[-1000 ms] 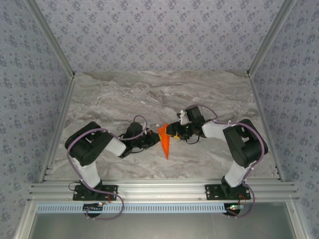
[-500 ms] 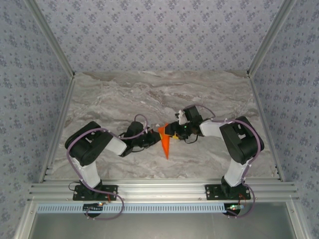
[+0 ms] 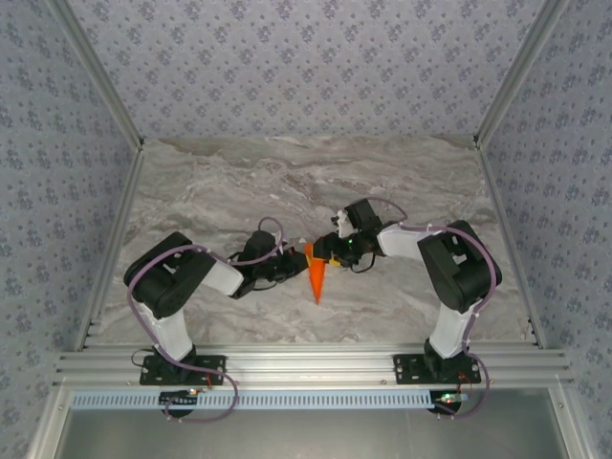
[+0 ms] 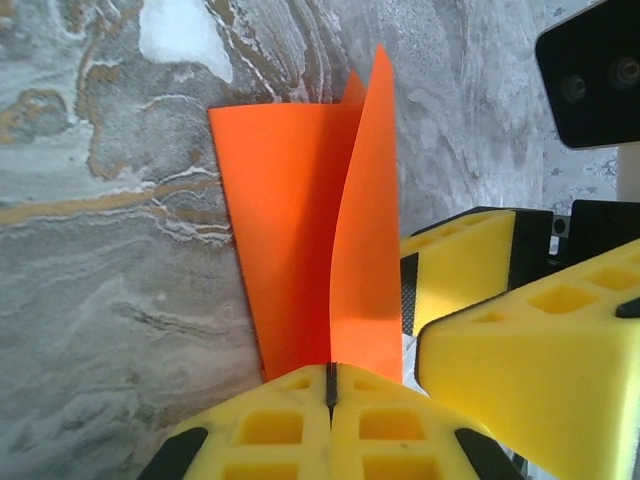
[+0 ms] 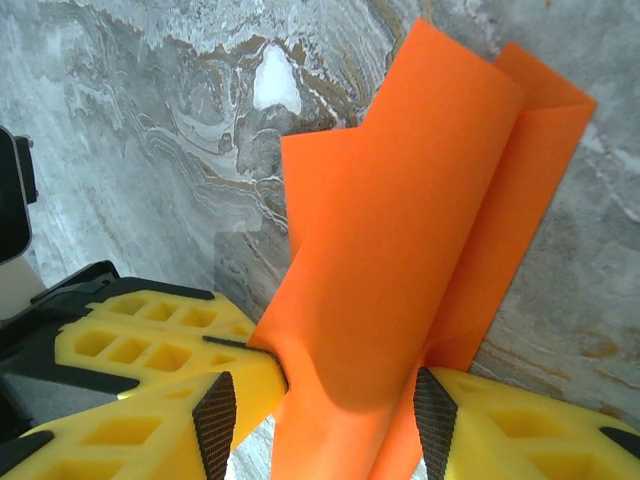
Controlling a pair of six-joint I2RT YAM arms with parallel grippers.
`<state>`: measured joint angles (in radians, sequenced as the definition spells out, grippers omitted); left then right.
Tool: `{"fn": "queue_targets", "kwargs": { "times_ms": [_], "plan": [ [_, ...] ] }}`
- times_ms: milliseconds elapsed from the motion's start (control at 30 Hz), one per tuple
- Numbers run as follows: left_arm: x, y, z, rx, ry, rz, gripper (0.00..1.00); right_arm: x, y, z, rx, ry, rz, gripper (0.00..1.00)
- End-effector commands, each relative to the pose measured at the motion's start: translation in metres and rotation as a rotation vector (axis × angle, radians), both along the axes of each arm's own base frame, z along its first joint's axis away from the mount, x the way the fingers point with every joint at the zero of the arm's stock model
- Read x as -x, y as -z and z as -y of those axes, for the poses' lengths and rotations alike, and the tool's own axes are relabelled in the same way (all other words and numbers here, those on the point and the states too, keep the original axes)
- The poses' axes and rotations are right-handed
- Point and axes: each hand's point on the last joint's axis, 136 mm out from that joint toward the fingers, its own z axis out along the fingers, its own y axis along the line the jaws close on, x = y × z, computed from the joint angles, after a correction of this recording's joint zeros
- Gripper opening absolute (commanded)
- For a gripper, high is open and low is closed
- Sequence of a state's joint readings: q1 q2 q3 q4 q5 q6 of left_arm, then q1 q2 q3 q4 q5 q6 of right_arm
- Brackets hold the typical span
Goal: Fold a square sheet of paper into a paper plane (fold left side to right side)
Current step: Fold the wing for the fifth time at the center of the table.
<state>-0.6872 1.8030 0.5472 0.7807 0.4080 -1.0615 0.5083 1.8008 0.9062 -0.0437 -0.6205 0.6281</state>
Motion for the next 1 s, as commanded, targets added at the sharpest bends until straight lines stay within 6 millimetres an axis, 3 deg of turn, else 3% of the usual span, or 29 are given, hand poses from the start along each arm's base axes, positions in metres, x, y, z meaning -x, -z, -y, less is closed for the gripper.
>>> {"fn": "queue_targets", "kwargs": {
  "times_ms": [0, 300, 433, 600, 667, 800, 967],
  "plan": [
    [-0.006, 0.002, 0.002, -0.014, 0.01, 0.017, 0.0, 0.015, 0.025, 0.014, 0.102, -0.009, -0.071, 0.54],
    [-0.005, 0.011, 0.002, -0.027, 0.014, 0.004, 0.0, 0.013, 0.018, 0.008, 0.074, -0.016, -0.049, 0.54],
    [-0.005, 0.014, 0.002, -0.032, 0.016, 0.0, 0.0, 0.005, -0.002, 0.006, 0.028, -0.009, 0.004, 0.54],
    [-0.004, 0.016, 0.001, -0.037, 0.017, -0.003, 0.0, -0.004, -0.025, 0.02, 0.045, 0.027, 0.069, 0.52],
    [-0.004, 0.016, 0.001, -0.039, 0.017, -0.002, 0.0, -0.006, -0.032, 0.021, 0.042, 0.031, 0.092, 0.48],
    [-0.005, 0.017, 0.001, -0.048, 0.016, -0.005, 0.0, -0.014, -0.035, 0.014, 0.028, 0.034, 0.104, 0.28],
    [-0.004, 0.018, 0.0, -0.053, 0.017, -0.004, 0.0, -0.024, -0.027, 0.001, 0.037, 0.019, 0.095, 0.16]
  ]
}}
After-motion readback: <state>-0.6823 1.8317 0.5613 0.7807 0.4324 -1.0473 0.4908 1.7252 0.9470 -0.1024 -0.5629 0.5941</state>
